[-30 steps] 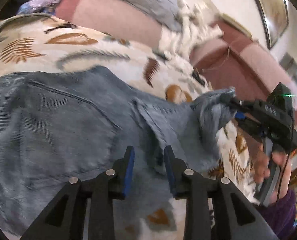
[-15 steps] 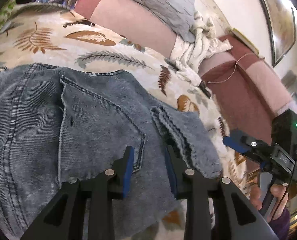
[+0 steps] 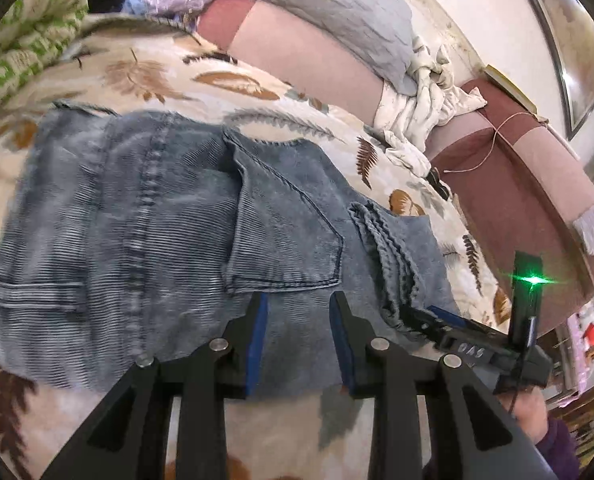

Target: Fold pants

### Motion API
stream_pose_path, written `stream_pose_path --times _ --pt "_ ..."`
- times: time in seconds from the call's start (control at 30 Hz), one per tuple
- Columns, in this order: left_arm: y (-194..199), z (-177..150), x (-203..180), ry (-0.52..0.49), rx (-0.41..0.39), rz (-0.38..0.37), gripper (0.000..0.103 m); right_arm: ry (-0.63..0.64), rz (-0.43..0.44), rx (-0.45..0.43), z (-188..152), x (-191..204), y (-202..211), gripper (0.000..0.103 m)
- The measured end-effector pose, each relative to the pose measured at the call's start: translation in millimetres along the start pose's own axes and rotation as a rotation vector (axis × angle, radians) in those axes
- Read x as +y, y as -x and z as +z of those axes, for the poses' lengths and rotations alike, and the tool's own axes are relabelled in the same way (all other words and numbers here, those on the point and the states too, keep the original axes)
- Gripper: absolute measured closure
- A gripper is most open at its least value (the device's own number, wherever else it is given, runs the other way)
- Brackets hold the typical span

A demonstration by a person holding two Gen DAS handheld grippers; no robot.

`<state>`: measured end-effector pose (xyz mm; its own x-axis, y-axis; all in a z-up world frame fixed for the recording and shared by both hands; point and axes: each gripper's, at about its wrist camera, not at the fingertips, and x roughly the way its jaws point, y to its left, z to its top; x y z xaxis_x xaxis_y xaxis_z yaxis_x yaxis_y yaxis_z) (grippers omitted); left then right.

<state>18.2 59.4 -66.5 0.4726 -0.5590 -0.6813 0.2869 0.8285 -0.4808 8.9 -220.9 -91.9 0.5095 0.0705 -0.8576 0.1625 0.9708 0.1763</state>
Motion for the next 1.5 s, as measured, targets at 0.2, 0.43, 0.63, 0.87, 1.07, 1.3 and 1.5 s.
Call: stream_pose_path --times 0.2,0.43,0.63,0.87,1.07,1.3,1.5 --pt "34 -9 11 -0.031 -0.094 0.075 0.058 -0.05 0.084 0.012 3 -11 -1 0.008" --pt "63 -11 36 0.033 -0.205 0.161 0.048 -0.024 0.193 -0.129 -2 15 33 0.007" --pt "49 -6 54 0.073 -0.168 0.284 0.047 -0.139 0.104 -0.242 2 1 43 0.009" --pt "24 -10 53 -0.01 -0.068 0.41 0.04 -0.103 -0.139 -0.141 5 -14 13 0.013" --pt "14 -14 44 -0.092 -0.05 0.472 0.035 -0.084 -0.155 -0.091 0 -17 -8 0.012" --pt "18 -16 42 -0.084 -0.077 0.474 0.035 -0.08 -0.137 -0.098 -2 -20 -9 0.009" --pt "28 -17 32 -0.123 -0.124 0.528 0.035 -0.082 -0.144 -0.11 -4 -16 -4 0.009"
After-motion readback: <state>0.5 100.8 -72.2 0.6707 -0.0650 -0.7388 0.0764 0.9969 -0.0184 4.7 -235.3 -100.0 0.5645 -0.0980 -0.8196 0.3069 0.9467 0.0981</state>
